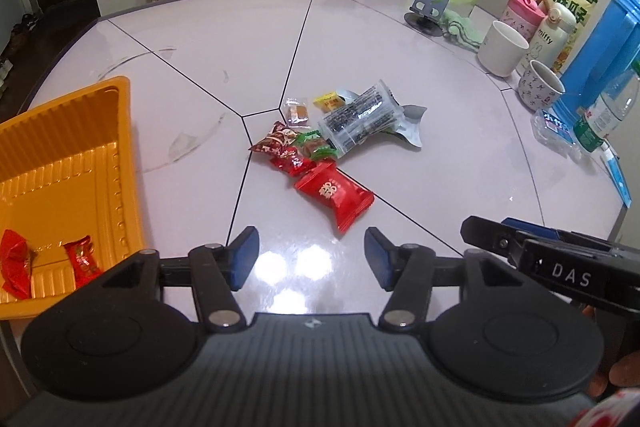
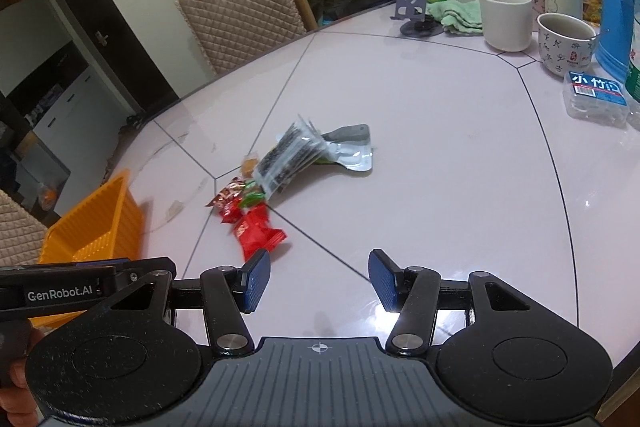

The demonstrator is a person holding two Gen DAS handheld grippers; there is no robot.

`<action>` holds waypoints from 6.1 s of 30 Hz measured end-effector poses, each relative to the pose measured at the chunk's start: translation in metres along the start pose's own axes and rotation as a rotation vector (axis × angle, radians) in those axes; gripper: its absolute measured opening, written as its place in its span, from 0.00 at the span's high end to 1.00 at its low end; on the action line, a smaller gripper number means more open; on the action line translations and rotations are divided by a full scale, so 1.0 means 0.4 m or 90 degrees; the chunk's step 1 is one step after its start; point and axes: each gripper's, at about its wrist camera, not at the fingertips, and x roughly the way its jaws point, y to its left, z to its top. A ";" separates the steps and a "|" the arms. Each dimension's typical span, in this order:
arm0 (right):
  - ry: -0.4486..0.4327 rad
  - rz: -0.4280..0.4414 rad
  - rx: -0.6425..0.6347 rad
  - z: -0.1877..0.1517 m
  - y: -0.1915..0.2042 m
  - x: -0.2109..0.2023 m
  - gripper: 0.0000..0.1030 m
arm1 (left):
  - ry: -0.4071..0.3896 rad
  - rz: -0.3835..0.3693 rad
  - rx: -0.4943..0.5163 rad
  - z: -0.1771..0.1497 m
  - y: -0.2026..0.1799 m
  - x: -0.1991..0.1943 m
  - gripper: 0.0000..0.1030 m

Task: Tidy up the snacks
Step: 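Withdraw both open tools from the tray back toward the snack pile, then grasp the red printed packet with the left tool while the right tool grasps the clear dark-snack packet, then carry the red packet and clear packet toward the orange tray with both tools, then lower both packets into the orange tray and open the right tool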

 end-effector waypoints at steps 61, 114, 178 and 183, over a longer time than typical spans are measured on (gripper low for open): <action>-0.022 0.023 -0.033 0.137 -0.025 0.227 0.47 | -0.012 0.030 -0.041 0.044 0.062 0.178 0.77; 0.069 0.043 -0.286 0.061 0.141 0.343 0.50 | -0.022 0.046 -0.085 0.049 0.142 0.125 0.77; 0.077 0.218 -0.289 -0.061 0.670 0.174 0.62 | -0.132 0.116 -0.227 -0.100 0.562 -0.255 0.77; 0.080 0.203 -0.278 -0.053 0.700 0.224 0.62 | -0.130 0.122 -0.231 -0.085 0.586 -0.237 0.77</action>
